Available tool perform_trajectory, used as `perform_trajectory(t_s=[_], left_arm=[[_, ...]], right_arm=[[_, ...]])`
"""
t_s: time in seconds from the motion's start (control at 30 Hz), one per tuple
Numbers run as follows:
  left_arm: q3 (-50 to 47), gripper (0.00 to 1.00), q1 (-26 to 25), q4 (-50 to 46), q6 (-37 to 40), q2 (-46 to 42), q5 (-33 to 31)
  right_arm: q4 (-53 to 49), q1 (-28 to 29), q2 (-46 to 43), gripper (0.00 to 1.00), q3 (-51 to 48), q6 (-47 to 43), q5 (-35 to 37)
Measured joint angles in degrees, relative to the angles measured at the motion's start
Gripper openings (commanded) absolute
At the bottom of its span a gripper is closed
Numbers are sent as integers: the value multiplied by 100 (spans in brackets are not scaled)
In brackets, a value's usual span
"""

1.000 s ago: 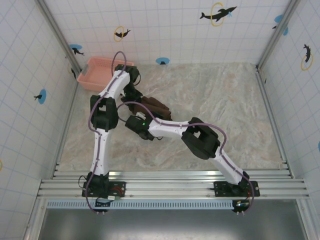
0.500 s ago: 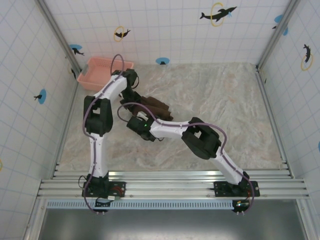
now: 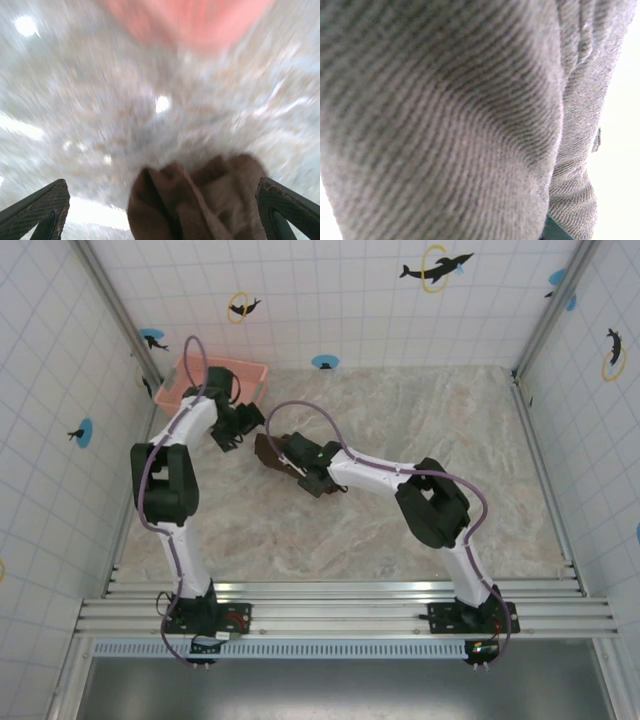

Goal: Roll up the long pants

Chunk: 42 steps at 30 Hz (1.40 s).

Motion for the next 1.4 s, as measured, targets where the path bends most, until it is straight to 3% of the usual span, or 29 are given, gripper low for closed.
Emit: perform_trajectory(t_s=[0.2, 0.37, 0.73, 0.97, 1.4], left_arm=[[-350, 97, 190, 846, 109, -894, 254], [-2131, 98, 68, 2208, -254, -2050, 977], [-4776, 97, 74, 4306, -1709, -3126, 1847], [-5093, 98, -76, 5031, -2240, -3263, 1956], [-4570, 98, -763, 4723, -2448, -2511, 1921]], right_arm=[[-17, -96, -15, 0, -7, 2, -247], [-114, -201, -13, 0, 101, 2, -494], [-258, -437, -9, 0, 229, 9, -1067], [-251, -437, -11, 0, 197, 7, -1067], [-122, -437, -74, 0, 68, 7, -1064]])
